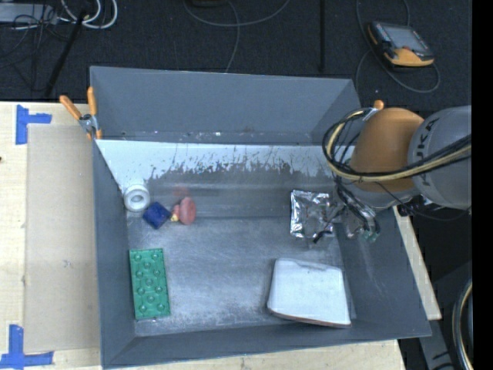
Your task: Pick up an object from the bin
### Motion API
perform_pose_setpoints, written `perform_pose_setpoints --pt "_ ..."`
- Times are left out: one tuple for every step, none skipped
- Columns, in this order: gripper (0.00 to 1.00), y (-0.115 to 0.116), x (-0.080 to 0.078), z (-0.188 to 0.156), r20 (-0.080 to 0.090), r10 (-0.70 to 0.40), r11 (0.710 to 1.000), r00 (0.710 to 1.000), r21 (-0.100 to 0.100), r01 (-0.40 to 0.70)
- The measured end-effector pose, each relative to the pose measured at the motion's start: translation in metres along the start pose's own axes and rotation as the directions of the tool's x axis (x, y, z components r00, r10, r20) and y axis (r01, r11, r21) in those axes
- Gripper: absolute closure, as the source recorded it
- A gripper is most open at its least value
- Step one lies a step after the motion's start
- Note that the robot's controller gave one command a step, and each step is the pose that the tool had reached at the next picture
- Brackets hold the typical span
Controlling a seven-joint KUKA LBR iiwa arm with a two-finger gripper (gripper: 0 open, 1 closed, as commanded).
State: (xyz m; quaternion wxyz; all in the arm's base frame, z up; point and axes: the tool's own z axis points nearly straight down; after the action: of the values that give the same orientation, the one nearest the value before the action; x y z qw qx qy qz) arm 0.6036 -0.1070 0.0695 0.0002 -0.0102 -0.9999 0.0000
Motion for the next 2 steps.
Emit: perform_pose_setpoints --pt "1.0 0.0079 -0.0096 -0.1062 0.011 0.014 1.0 1.0 0.001 -0.014" --pt "0.0 0.0081 -0.0075 -0.101 0.002 0.013 1.0 1.0 0.0 -0.013"
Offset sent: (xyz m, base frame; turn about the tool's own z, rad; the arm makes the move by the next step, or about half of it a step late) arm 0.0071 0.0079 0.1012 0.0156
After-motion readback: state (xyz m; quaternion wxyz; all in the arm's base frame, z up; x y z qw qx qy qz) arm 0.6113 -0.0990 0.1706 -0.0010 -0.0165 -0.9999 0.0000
